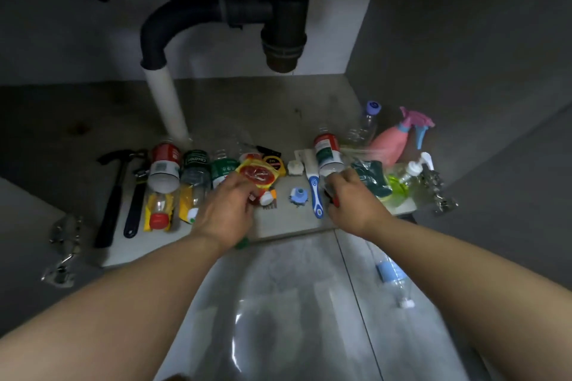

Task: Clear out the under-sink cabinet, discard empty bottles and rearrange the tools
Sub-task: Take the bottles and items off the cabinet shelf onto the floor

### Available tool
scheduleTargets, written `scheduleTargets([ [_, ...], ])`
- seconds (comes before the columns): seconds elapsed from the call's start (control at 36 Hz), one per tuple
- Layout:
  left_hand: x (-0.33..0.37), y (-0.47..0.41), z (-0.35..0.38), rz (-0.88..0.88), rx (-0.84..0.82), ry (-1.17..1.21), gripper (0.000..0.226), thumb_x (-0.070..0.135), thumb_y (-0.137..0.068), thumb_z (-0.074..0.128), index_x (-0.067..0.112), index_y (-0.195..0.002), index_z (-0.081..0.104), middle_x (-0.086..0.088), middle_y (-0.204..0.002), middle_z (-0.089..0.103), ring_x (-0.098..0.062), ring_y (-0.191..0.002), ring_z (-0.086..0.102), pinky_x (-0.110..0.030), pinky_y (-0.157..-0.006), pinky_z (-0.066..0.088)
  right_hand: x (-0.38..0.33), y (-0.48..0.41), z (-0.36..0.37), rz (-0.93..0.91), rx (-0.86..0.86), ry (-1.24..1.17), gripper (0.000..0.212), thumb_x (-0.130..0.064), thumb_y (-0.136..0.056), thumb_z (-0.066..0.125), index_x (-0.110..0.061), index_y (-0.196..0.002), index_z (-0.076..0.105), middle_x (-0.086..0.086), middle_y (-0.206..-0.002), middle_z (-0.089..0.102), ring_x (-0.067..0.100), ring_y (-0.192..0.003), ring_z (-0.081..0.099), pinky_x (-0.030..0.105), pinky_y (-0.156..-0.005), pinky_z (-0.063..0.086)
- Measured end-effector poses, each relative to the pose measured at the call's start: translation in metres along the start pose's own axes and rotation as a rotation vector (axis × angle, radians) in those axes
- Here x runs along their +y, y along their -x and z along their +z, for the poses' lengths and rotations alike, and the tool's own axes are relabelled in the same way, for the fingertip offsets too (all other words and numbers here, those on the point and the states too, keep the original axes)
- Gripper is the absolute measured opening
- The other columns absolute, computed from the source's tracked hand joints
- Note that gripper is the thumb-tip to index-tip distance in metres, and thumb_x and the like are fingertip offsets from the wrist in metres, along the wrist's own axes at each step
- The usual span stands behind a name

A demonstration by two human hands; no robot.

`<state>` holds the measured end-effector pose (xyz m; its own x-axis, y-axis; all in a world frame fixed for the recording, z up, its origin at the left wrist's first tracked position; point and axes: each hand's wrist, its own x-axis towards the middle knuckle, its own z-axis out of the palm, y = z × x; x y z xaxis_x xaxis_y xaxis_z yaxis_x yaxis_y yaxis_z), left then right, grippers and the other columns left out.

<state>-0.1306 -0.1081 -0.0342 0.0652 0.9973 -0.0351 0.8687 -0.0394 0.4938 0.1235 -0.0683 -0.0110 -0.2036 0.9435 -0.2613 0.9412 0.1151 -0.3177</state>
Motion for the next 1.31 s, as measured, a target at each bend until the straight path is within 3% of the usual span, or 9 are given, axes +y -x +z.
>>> scheduleTargets([
  [0.14,-0.024,-0.001,-0.002,-0.170,0.215,0.119,0.032,0.007,-0.091,0.061,0.024,-0.118,0.063,-0.003,-0.123,0.045,-0.028,-0.098,0.059,-0.043,-0.084,0.054,-0.017,-0.040,0.007,0.117,0.094,0.203,0.061,-0.019,-0.090,0.062,-0.012,-0.144,0.036,0.018,-0.144,0.031,0.038,-0.130,0.041,0.047,-0.099,0.049],
  [0.36,-0.041,0.003,0.001,-0.169,0.257,0.147,0.030,0.004,-0.088,0.063,0.021,-0.112,0.064,-0.004,-0.122,0.044,-0.028,-0.090,0.060,-0.046,-0.073,0.057,-0.021,-0.083,0.023,0.318,0.146,0.518,0.062,-0.037,-0.091,0.062,-0.012,-0.141,0.036,0.018,-0.133,0.049,0.035,-0.123,0.050,0.046,-0.101,0.041],
  [0.56,-0.039,0.005,0.006,-0.109,0.250,0.089,0.030,0.003,-0.085,0.066,0.017,-0.111,0.064,-0.001,-0.121,0.039,-0.027,-0.098,0.059,-0.046,-0.077,0.058,-0.020,-0.092,0.035,0.347,0.188,0.540,0.061,-0.022,-0.089,0.060,-0.009,-0.142,0.034,0.020,-0.131,0.051,0.036,-0.119,0.051,0.045,-0.098,0.043],
  [0.75,-0.037,0.002,0.005,-0.109,0.231,0.068,0.031,0.006,-0.087,0.066,0.019,-0.115,0.063,0.002,-0.122,0.035,-0.025,-0.097,0.058,-0.041,-0.079,0.055,-0.030,-0.083,0.032,0.349,0.291,0.241,0.077,-0.025,-0.080,0.075,-0.005,-0.141,0.032,0.025,-0.133,0.045,0.042,-0.123,0.045,0.050,-0.091,0.050],
  [0.89,-0.046,-0.003,-0.009,-0.156,0.334,0.038,0.035,0.007,-0.084,0.065,0.021,-0.115,0.061,-0.005,-0.128,0.043,-0.033,-0.099,0.060,-0.042,-0.082,0.054,-0.039,-0.057,0.035,0.192,0.417,-0.067,0.066,-0.024,-0.079,0.074,-0.004,-0.133,0.041,0.025,-0.129,0.046,0.044,-0.121,0.045,0.049,-0.094,0.045],
  [1.03,-0.075,-0.011,-0.033,-0.439,0.461,-0.089,0.055,0.019,-0.082,0.069,0.019,-0.134,0.053,-0.017,-0.136,0.046,-0.040,-0.123,0.047,-0.049,-0.093,0.044,-0.049,-0.029,0.046,0.067,0.398,-0.378,0.067,-0.020,-0.079,0.078,-0.010,-0.133,0.041,0.015,-0.125,0.049,0.031,-0.112,0.050,0.040,-0.085,0.049],
  [1.11,-0.096,-0.010,-0.040,-0.676,0.350,-0.048,0.074,0.039,-0.086,0.071,0.026,-0.150,0.038,-0.014,-0.151,0.037,-0.038,-0.135,0.039,-0.050,-0.103,0.040,-0.053,-0.020,0.050,0.036,0.387,-0.497,0.068,-0.020,-0.080,0.079,-0.016,-0.135,0.041,-0.001,-0.119,0.046,0.012,-0.098,0.046,0.016,-0.072,0.039],
  [1.17,-0.108,-0.007,-0.041,-0.744,0.262,0.059,0.083,0.047,-0.084,0.072,0.032,-0.155,0.031,-0.012,-0.154,0.038,-0.039,-0.138,0.040,-0.050,-0.108,0.041,-0.056,-0.017,0.052,0.028,0.377,-0.559,0.069,-0.021,-0.080,0.080,-0.018,-0.136,0.041,-0.004,-0.118,0.043,0.010,-0.099,0.047,0.019,-0.078,0.039],
  [1.31,-0.115,-0.003,-0.038,-0.741,0.213,0.250,0.069,0.043,-0.081,0.074,0.033,-0.143,0.045,-0.007,-0.132,0.065,-0.035,-0.114,0.064,-0.033,-0.084,0.052,-0.060,-0.014,0.051,0.021,0.291,-0.702,0.068,-0.022,-0.082,0.081,-0.018,-0.137,0.041,0.006,-0.129,0.053,0.018,-0.109,0.058,0.033,-0.091,0.048],
])
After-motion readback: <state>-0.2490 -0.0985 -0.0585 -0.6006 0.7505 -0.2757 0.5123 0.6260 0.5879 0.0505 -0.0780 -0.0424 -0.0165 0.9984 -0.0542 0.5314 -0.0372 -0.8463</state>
